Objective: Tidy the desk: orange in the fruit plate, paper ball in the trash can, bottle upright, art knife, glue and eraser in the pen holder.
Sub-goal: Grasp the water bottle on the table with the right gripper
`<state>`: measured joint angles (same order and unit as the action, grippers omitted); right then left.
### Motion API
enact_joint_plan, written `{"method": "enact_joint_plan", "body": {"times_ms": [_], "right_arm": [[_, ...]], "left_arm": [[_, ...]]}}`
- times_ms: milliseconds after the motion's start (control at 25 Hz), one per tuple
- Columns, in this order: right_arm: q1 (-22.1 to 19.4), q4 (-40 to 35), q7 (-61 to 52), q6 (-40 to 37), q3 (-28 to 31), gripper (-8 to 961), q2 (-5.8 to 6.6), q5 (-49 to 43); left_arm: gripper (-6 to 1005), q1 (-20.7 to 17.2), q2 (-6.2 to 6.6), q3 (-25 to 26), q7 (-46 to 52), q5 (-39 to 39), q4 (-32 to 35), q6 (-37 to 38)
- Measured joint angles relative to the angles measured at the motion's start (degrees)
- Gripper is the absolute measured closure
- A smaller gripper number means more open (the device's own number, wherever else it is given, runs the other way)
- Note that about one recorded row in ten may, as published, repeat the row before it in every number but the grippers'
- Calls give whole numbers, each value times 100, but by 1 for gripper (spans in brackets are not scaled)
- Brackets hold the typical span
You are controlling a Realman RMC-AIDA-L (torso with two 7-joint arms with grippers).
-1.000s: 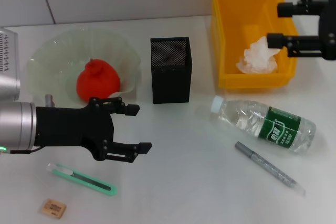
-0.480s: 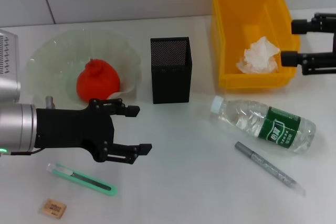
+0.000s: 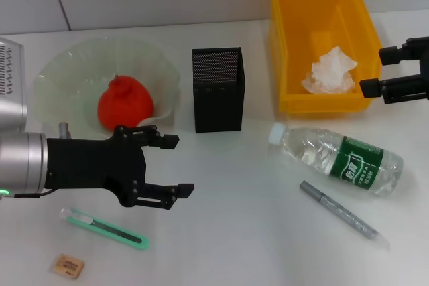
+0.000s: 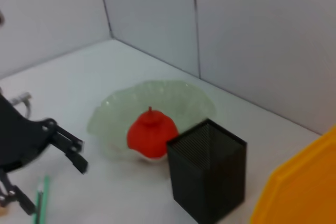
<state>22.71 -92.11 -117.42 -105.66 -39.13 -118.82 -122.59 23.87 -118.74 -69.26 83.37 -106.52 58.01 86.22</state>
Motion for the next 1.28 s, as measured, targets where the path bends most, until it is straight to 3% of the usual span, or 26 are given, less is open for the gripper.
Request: {"method": "enact_joint_plan", "body": {"times_ms": [320,1000,1280], "right_arm": [[341,-616,-1084,-179,-637,177,51,-1219],[1278,130,-1443,-1049,-832,178,173,-2728],[1350,181,-1428,-982,-1314,178,169,-3116]], "left_arm": [[212,-4,0,0,-14,0,-35,0],[216,10,0,-107,-15,0,-36,9],[218,-3,0,-159,-14,-1,-48,9]]}}
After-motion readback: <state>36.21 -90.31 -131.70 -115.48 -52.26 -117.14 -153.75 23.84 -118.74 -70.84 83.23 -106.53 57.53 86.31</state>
